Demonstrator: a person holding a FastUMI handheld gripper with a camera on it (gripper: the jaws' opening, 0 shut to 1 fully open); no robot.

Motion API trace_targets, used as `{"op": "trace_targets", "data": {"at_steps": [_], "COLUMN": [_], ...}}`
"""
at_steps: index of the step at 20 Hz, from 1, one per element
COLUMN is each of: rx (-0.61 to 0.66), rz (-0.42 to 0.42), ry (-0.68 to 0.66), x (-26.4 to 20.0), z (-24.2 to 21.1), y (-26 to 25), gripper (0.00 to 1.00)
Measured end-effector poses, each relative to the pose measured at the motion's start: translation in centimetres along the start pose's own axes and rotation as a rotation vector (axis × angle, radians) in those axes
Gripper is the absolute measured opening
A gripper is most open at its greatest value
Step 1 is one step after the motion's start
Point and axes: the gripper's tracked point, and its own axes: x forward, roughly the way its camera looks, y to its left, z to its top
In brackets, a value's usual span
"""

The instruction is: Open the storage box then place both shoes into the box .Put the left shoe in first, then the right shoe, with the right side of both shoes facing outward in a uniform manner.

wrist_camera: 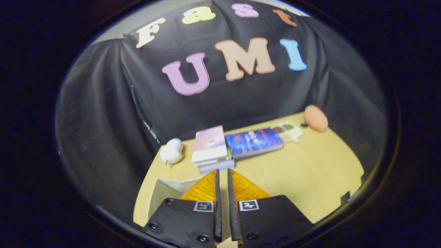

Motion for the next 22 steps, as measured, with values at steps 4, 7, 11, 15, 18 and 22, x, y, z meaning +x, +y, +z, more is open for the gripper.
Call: {"op": "trace_targets", "data": {"at_steps": [4,7,11,15,18,22], "rx": [-0.13,-0.218,-0.267,-0.238,-0.23,-0.236], "rz": [-0.05,-0.097,-0.137,-0.138,-0.118,-0.082], "ry": [-0.258,-0.409,-0.531,-0.558,-0.562,-0.557], "x": [-1.9,-3.4,-4.9,-5.0,-4.4,-3.8], "z": [8.3,13.2,17.9,19.6,20.1,20.8], "y": [-1.4,-2.1,-3.2,-5.6,-7.6,-10.5], "gripper": [0.13,0.14,0.18,0.19,0.19,0.19]}}
